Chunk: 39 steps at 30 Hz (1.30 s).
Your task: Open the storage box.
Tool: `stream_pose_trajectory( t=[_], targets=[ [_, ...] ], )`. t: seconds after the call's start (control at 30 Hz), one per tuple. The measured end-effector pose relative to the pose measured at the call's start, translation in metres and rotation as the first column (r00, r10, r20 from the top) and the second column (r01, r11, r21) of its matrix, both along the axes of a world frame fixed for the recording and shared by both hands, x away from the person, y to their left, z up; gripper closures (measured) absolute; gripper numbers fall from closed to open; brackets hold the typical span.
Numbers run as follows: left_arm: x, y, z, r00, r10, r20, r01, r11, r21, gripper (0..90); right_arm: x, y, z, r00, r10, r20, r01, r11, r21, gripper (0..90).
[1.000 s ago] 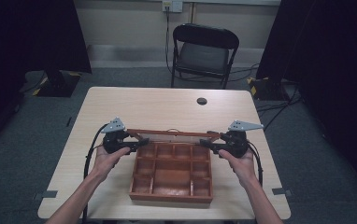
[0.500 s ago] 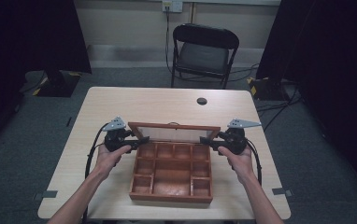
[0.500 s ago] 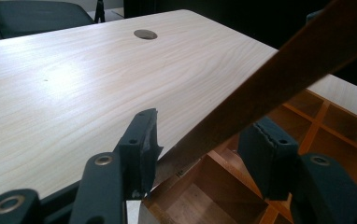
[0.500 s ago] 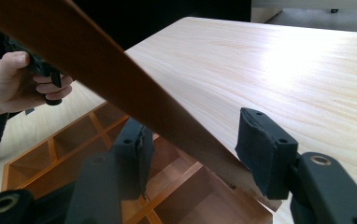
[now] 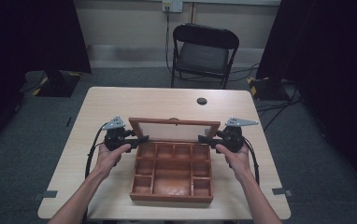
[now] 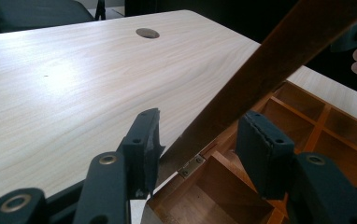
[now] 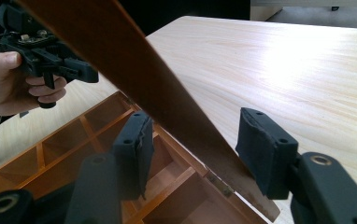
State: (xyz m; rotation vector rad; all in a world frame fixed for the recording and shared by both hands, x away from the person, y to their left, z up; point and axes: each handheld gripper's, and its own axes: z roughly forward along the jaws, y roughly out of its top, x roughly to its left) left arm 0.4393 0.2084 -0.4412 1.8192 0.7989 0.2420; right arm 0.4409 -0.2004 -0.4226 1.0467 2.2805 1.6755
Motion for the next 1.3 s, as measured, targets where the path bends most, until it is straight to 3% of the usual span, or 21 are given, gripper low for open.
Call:
stream_pose_trajectory(
  t=[0.27, 0.5, 0.73, 0.83, 0.93, 1.03, 1.3],
  targets=[
    [-0.001, 0.002, 0.000, 0.9999, -0.010, -0.009, 0.010, 0.9999, -0.005, 52.2, 0.004, 0.000, 0.002, 0.9999, -0.005, -0.016, 0.005, 1.000, -0.018, 44.4],
    [0.003, 0.002, -0.002, 0.9998, 0.004, -0.017, -0.004, 0.9998, -0.019, 53.1, 0.010, 0.000, -0.001, 0.9998, -0.018, -0.013, 0.018, 1.000, 0.015, 45.3],
    [0.010, 0.000, 0.002, 0.9996, -0.006, -0.026, 0.007, 0.9996, 0.026, 54.7, 0.014, 0.000, -0.004, 0.9995, -0.032, -0.002, 0.032, 0.999, 0.032, 46.7],
    [0.012, 0.000, 0.000, 0.9996, 0.001, -0.028, 0.000, 1.0000, 0.008, 53.8, 0.016, 0.000, -0.005, 0.9992, -0.039, -0.002, 0.039, 0.999, 0.035, 47.2],
    [0.013, -0.002, -0.002, 0.9995, 0.002, -0.033, -0.001, 0.9995, 0.032, 54.1, 0.017, 0.001, -0.008, 0.9990, -0.044, -0.006, 0.044, 0.999, 0.025, 47.6],
    [0.014, -0.003, -0.003, 0.9993, 0.011, -0.036, -0.011, 0.9998, 0.016, 54.0, 0.018, 0.002, -0.010, 0.9987, -0.051, -0.003, 0.051, 0.999, 0.006, 47.9],
    [0.017, -0.002, -0.004, 0.9989, 0.022, -0.042, -0.021, 0.9995, 0.022, 55.4, 0.022, 0.003, -0.011, 0.9982, -0.060, -0.001, 0.060, 0.998, -0.005, 49.4]
  ],
)
